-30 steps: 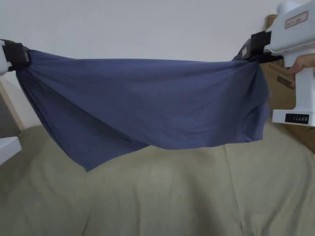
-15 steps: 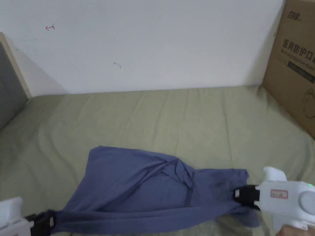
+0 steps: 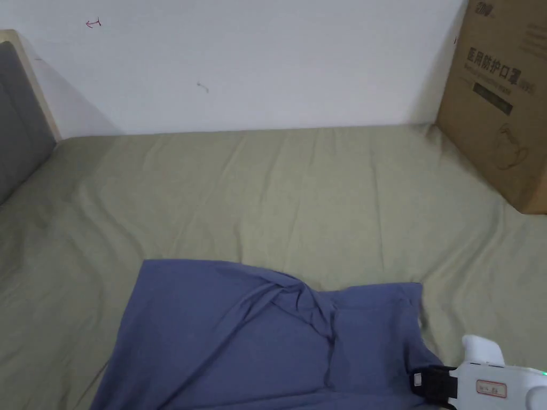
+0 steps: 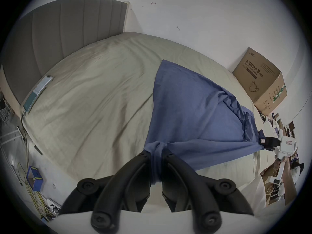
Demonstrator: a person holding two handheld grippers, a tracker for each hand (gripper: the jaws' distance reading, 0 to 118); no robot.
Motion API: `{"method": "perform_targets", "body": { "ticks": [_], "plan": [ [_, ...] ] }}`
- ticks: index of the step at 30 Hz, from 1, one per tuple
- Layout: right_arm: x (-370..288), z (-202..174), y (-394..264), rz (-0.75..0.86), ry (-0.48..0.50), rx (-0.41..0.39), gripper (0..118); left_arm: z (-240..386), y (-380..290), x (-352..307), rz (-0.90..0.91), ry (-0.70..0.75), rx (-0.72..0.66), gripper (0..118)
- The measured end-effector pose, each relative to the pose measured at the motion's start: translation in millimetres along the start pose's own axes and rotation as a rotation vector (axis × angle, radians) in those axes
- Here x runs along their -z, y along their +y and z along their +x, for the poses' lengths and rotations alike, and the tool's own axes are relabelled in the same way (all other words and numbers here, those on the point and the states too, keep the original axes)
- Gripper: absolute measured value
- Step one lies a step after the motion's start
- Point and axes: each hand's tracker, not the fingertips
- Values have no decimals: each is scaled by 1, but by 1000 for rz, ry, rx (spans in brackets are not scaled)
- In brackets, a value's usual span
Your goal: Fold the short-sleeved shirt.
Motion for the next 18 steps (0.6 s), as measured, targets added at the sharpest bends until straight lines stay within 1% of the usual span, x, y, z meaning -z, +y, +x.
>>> {"method": "perform_targets", "body": {
  "ticks": [2, 3, 4, 5, 6, 7, 8, 10, 12, 13, 14, 15, 17, 18],
  "plan": [
    [-4, 2, -13, 11, -6, 0, 5, -1, -9, -4, 10, -7, -13, 9],
    [-5, 5, -15, 23, -4, 4, 9, 1, -11, -7, 12, -16, -17, 15],
    [-8, 6, -18, 28, -10, 7, 25, 5, -14, -10, 8, -7, -15, 36],
    [-10, 7, -20, 23, -39, 11, 45, 7, -15, -13, -8, 19, -7, 62],
    [-13, 8, -21, 13, -74, 0, 70, 8, -16, -16, -11, 38, 5, 91],
    [-17, 9, -22, 9, -93, -16, 98, 2, -17, -18, 8, 40, 2, 117],
    [-24, 10, -27, 21, -95, -31, 103, -5, -16, -22, 36, 44, -5, 117],
    [-43, 9, -33, 69, -115, -51, 102, -3, -15, -42, 119, 4, -39, 117],
    [-64, 10, -38, 108, -95, -54, 101, -4, -13, -54, 125, -28, -56, 117],
    [-75, 8, -43, 129, -81, -55, 93, -1, -12, -60, 128, -30, -60, 116],
    [-86, 7, -47, 145, -58, -61, 77, 3, -12, -65, 127, -38, -57, 111],
    [-96, 5, -51, 172, -36, -74, 69, 7, -12, -71, 132, -59, -55, 107],
    [-114, -8, -66, 199, -45, -102, 54, 12, -17, -80, 159, -106, -46, 94],
    [-119, -11, -73, 211, -59, -116, 28, 15, -20, -83, 165, -101, -47, 67]
  ]
}}
